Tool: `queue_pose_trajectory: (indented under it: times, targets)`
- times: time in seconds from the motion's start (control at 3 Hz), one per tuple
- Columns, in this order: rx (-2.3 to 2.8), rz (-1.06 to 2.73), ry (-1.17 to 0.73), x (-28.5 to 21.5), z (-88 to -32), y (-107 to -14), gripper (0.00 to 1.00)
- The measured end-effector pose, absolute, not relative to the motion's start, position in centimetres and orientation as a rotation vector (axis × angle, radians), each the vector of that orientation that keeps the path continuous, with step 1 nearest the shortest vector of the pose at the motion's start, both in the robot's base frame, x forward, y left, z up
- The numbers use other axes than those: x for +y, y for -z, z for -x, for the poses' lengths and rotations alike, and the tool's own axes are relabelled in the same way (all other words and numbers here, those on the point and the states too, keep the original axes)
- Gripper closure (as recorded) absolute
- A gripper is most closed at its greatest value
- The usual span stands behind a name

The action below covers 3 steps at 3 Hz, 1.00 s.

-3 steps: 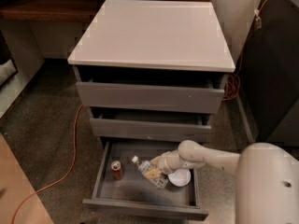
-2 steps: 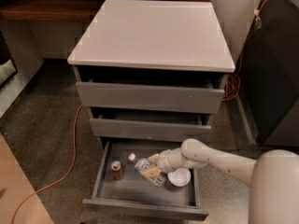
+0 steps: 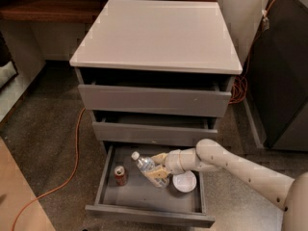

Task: Pick blue plastic bottle from bottom drawer and place on counter

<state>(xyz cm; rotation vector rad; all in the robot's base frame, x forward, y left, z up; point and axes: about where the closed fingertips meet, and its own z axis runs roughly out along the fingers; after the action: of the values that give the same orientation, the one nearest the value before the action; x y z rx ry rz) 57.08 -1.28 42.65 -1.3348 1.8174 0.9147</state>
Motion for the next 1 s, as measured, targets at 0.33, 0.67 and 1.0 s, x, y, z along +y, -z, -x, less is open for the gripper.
queue_pose_trajectory:
  times: [0.33,0.67,1.0]
  targets:
    - [1.735,1.324,-0.959,-1.4,-56.4,-46.0,1.00]
    - [1.670,1.320,-0.979,-1.5,-55.7,-48.4,1.00]
    - [1.666,1.320,-0.981,-1.5,-55.7,-48.5,1.00]
